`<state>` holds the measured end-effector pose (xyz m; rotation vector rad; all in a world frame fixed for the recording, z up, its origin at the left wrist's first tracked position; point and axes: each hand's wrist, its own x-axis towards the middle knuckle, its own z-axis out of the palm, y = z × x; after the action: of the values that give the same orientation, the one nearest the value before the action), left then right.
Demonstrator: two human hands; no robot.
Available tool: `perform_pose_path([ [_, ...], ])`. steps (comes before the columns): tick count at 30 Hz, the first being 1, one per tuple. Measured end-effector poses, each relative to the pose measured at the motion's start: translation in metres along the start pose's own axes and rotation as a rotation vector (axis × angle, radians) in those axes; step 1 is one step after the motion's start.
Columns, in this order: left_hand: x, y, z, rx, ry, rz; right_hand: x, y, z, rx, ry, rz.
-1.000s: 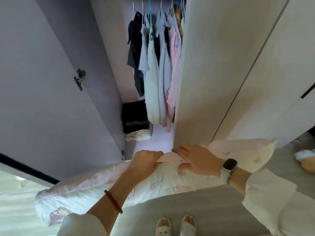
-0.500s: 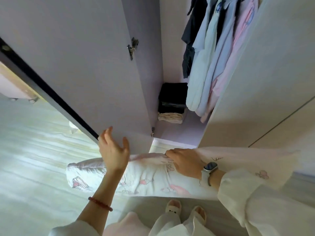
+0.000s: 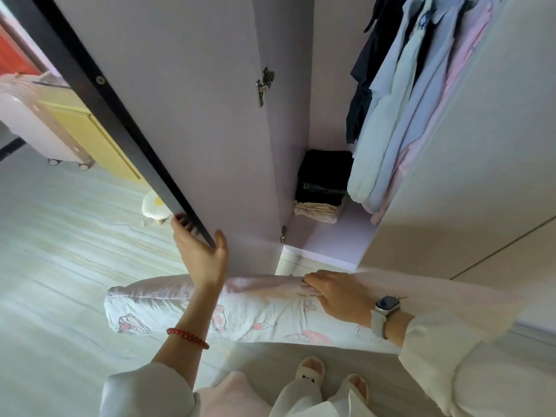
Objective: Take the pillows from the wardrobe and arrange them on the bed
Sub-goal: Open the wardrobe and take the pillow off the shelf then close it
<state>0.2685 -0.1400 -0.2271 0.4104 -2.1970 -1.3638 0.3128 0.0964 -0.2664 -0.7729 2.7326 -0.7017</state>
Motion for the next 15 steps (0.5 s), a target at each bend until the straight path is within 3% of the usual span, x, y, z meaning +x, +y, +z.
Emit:
perform_pose_path([
  [5,-0.044,0.007,0.012,0.039,-0.036,0.146,-0.022,0.015,0.004,-0.008,-0.022,0.062],
  [11,-0.059,0.052,0.074,0.013,-0.379,0.257,-0.055,0.044,-0.005,-0.015,-0.002,0.199],
  [15,-0.06,0.09,0.142,0.019,-0.492,0.302,-0.083,0.07,-0.016,0.006,0.043,0.328],
])
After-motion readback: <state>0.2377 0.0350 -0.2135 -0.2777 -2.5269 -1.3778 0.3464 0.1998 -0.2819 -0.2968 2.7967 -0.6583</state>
